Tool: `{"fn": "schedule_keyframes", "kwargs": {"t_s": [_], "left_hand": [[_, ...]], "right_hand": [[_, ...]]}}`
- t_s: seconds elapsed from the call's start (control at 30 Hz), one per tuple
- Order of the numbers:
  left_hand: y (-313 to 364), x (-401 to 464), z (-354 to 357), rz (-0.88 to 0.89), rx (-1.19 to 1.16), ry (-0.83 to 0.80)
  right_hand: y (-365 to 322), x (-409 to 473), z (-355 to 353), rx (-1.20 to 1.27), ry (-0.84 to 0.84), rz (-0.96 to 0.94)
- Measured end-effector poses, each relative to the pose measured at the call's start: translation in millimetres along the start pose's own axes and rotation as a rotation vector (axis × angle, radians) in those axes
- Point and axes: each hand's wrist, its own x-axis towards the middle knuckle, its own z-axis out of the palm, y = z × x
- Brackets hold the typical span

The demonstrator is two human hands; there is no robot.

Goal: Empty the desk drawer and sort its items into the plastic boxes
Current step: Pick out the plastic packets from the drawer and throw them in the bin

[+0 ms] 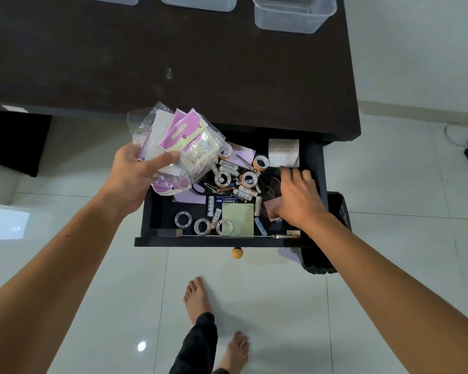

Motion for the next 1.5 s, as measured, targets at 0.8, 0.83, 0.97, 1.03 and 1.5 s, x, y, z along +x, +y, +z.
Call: {"fn": "schedule_keyframes", "kwargs": {"t_s": [0.8,0.83,0.97,1.03,1.5], "left_hand": [[-18,-11,42,-0.058,0.168,-0.038],[-22,-12,49,-0.06,0.184,-0.036],[-38,-17,79,-0.092,0.272,-0.053],[-43,-20,95,-0.089,0.312,-0.115],[-26,-30,170,-0.156,0.212,-0.479]], "right_hand": [[16,-45,-47,1.184,-0.197,-0.02],[21,-46,-50,1.195,-0.198,-0.047],[30,-52,-62,1.262,-0.161,-0.106],[33,-51,-63,1.271,-0.045,-0.071],[80,-62,-72,1.232,0.029,0.127]]}}
